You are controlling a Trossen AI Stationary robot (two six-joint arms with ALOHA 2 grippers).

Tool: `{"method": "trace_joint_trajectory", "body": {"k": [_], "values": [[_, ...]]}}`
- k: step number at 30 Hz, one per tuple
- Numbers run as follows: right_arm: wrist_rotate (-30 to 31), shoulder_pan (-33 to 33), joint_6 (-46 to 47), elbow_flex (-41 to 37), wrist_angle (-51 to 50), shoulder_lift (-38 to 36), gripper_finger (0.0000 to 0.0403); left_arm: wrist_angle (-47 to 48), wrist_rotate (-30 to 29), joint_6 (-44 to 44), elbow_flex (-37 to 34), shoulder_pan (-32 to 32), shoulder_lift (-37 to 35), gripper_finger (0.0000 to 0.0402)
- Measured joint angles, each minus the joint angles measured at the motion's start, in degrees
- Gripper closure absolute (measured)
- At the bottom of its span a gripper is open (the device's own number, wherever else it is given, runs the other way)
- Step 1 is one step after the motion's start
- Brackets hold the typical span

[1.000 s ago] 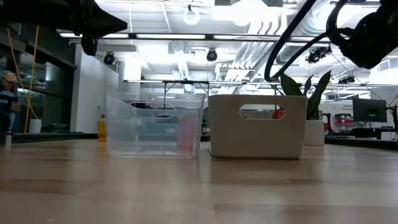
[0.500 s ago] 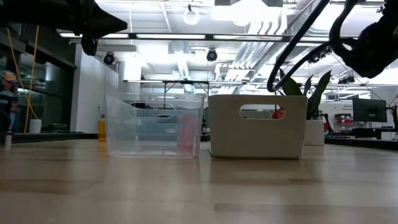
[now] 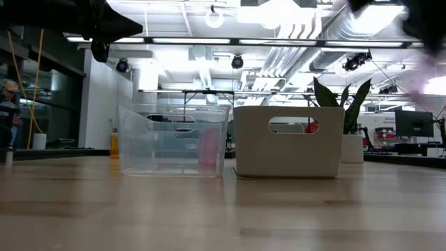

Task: Pick and place medicine bottles into bin by pill shape (circle, oval)
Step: Put the small pink pill bottle into the transparent bin

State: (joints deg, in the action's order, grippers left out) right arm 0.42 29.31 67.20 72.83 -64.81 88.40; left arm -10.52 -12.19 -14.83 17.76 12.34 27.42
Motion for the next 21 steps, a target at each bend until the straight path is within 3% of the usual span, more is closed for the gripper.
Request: {"method": "trace_joint_trajectory", "body": {"k": [4,10,15,21], "values": [[6.51,-4.91,-20.50,8.60,1.52,-0.60,0.0303,0.00,0.00,-0.13,0.00,0.00,0.00,0.0401],[11.36,-14.88,-44.87,20.91,1.63,6.12,0.0304,-0.02,0.00,-1.53,0.00,0.00,0.00,0.0401],[7.91,-21.35,-57.77,29.58,2.97,14.59,0.0304,0.00,0.02,-1.51,0.00,0.00,0.00,0.0401],[-2.15,-24.44,-64.70,39.22,0.05,25.97,0.0304,0.02,0.02,-1.50,0.00,0.02,0.00,0.0401]]}}
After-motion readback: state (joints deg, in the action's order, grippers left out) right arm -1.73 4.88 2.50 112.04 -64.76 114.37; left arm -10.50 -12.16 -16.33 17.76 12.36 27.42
